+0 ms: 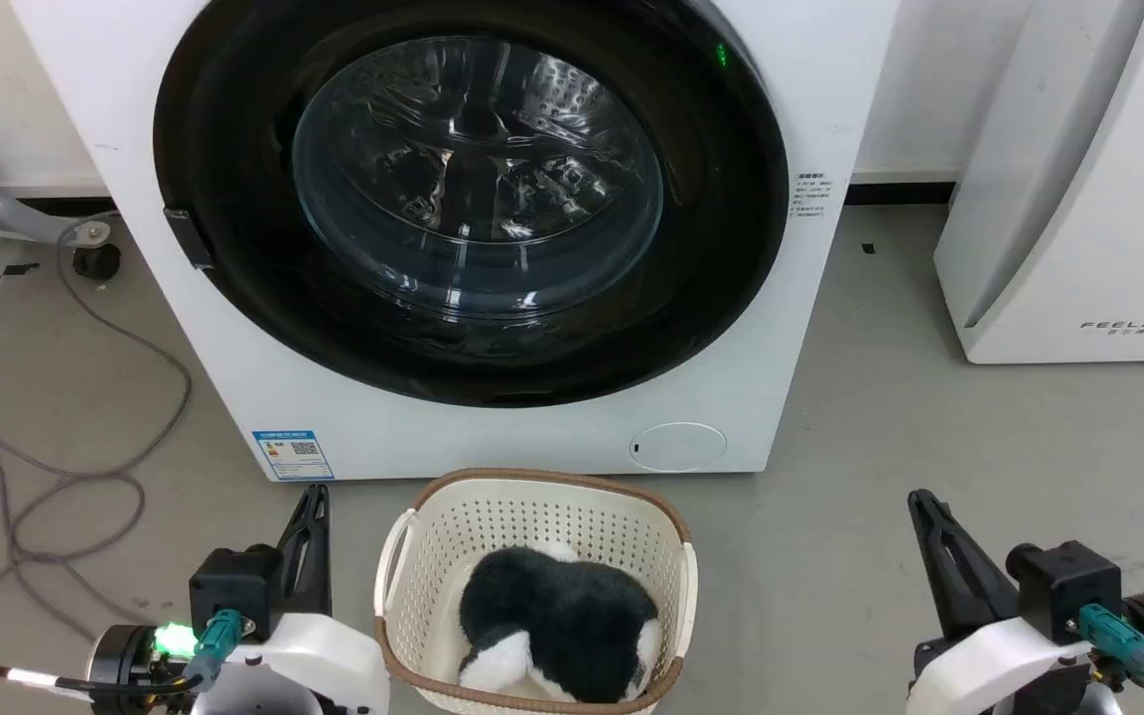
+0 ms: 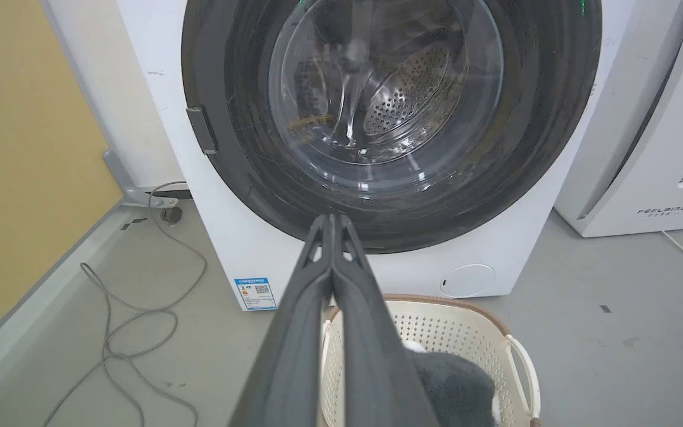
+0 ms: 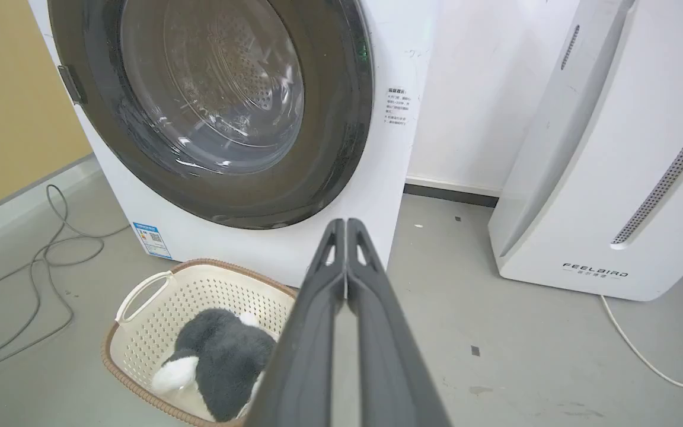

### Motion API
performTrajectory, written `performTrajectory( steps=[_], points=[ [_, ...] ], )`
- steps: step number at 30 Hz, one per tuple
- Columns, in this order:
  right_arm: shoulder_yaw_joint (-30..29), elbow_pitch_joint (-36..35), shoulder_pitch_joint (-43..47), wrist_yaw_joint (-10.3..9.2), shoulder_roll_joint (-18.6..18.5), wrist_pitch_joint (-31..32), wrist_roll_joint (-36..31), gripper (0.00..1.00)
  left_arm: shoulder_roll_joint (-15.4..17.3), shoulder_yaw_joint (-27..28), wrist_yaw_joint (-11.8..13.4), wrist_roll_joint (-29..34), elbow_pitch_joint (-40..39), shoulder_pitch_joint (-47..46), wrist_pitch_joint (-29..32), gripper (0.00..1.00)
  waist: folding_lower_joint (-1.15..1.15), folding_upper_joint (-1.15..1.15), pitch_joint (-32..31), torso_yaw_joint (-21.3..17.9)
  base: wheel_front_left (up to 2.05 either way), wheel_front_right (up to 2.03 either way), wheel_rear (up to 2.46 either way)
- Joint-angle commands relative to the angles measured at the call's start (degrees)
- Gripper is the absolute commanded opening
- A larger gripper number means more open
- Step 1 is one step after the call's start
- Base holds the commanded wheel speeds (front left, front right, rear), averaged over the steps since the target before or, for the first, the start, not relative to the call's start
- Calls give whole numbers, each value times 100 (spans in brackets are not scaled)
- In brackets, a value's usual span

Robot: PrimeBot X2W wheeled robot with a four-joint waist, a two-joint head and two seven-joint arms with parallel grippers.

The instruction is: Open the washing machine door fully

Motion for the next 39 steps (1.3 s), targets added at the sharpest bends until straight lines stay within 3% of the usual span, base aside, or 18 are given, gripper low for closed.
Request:
performTrajectory(
  steps=[1, 24, 25, 38, 39],
  points=[
    [-2, 13, -68, 3, 3, -32, -44, 0, 2, 19, -25, 16, -27, 6, 2, 0, 0, 0, 0, 0, 0, 0, 0],
    [-2, 13, -68, 3, 3, -32, -44, 0, 2, 19, -25, 16, -27, 6, 2, 0, 0, 0, 0, 0, 0, 0, 0],
    [-1, 1, 2, 0, 0, 1, 4, 100, 0, 2, 2, -3, 2, 1, 0, 100, 0, 0, 0, 0, 0, 0, 0],
    [-21, 71, 68, 0, 0, -119, 105, 100, 4, -87, -23, -126, 139, -22, -132, 100, 0, 0, -6, -15, 0, 0, 0],
    [-22, 70, 77, 0, 0, -128, 115, 42, 7, -95, -24, -134, 148, -24, -144, 100, 0, 0, -6, -17, 0, 0, 0]
  ],
)
